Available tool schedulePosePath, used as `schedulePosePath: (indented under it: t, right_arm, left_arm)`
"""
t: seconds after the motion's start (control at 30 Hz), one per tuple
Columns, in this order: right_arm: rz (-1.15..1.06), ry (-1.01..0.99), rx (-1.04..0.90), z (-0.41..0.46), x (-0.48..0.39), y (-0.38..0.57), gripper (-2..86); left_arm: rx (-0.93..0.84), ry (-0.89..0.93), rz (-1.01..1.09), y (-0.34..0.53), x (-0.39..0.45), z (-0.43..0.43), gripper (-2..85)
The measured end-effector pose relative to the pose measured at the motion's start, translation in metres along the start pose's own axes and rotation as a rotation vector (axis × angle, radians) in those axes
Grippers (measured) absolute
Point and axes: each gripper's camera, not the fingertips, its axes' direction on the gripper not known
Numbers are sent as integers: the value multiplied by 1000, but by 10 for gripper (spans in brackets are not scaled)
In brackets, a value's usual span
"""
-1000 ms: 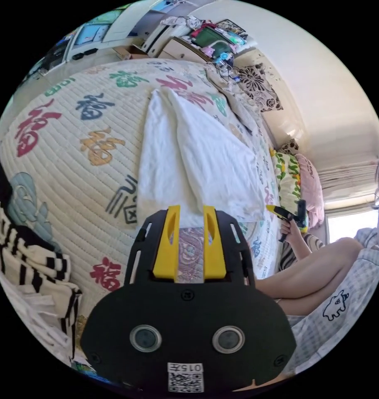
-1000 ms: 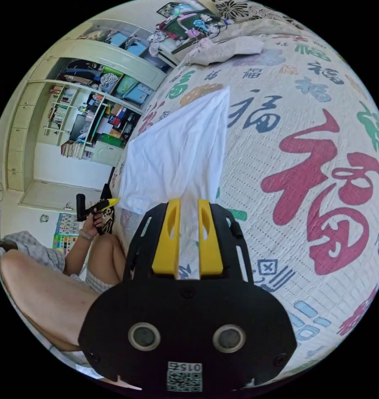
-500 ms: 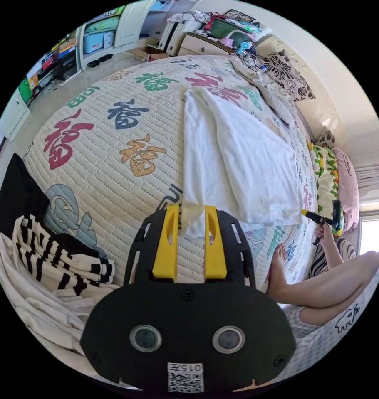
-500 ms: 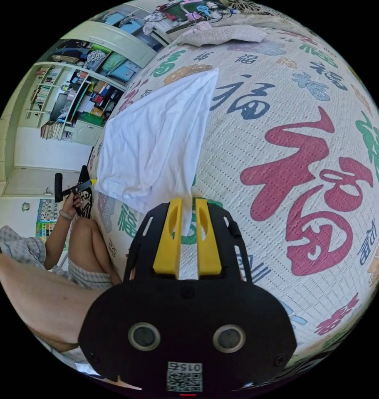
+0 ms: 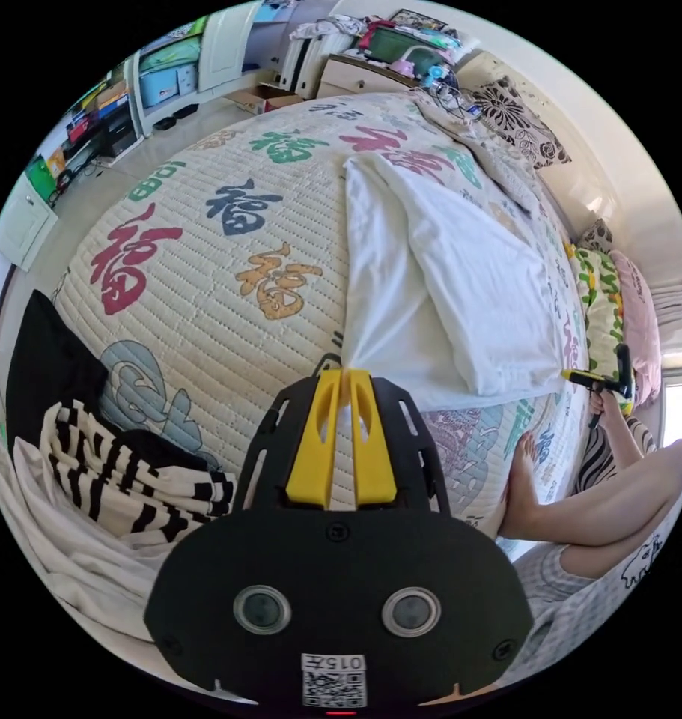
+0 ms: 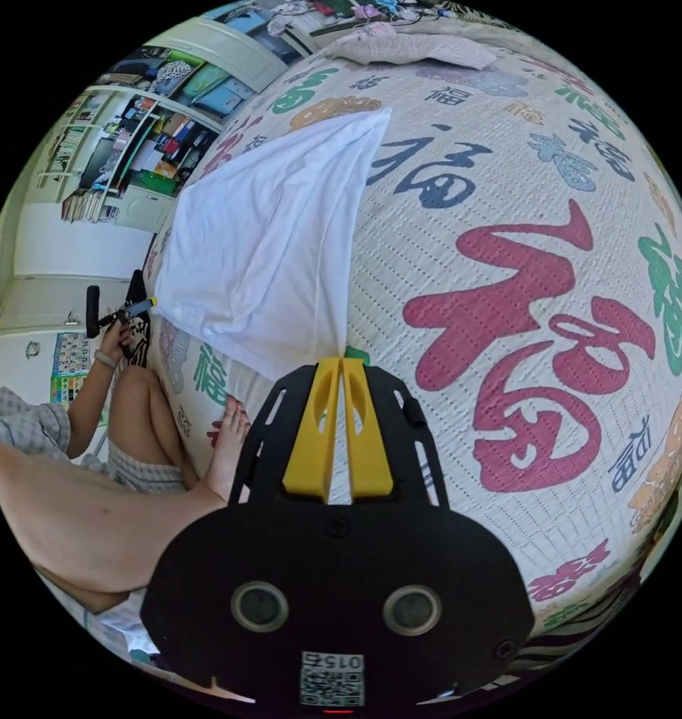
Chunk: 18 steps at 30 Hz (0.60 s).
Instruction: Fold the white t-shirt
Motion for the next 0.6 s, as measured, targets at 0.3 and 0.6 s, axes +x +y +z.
schedulePosePath:
  t: [0.3, 0.6]
  right_arm:
    - [-160, 132, 116, -58, -98, -72, 72]
    - [-727, 103, 1, 19, -353, -282, 96]
  left_arm:
    - [86, 52, -76, 39, -5, -28, 83]
    - [83, 189, -116, 40, -8, 10, 88]
